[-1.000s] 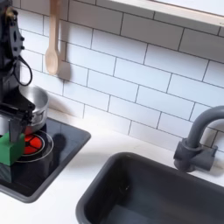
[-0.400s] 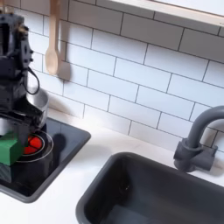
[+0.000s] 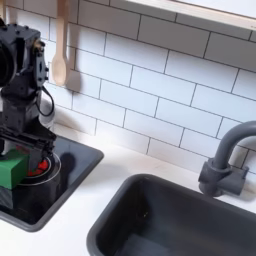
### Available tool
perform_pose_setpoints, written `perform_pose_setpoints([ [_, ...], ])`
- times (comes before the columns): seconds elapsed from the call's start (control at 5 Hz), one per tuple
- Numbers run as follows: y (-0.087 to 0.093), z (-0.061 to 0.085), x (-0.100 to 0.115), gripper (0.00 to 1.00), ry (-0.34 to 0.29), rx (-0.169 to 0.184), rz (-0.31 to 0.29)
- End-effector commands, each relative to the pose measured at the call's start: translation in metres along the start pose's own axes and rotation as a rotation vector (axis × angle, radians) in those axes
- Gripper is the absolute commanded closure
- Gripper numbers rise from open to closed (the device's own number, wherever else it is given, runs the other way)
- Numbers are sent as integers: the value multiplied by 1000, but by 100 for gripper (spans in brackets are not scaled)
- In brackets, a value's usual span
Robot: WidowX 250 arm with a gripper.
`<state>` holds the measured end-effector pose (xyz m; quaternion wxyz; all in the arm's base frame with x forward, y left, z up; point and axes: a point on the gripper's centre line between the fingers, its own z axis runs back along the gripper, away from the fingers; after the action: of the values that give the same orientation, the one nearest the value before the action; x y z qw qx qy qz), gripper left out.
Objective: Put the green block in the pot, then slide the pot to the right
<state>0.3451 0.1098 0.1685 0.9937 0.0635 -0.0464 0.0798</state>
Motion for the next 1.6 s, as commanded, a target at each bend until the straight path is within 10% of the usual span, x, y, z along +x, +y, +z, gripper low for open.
perform_pose_setpoints([
  [0.0, 5, -12, 0, 0, 39, 14, 4],
  [1.0, -1, -33, -3, 0, 121, -15, -22],
  [1.2, -2, -31, -4, 100, 116, -20, -35],
  [1.4, -4, -31, -4, 100, 113, -28, -38],
])
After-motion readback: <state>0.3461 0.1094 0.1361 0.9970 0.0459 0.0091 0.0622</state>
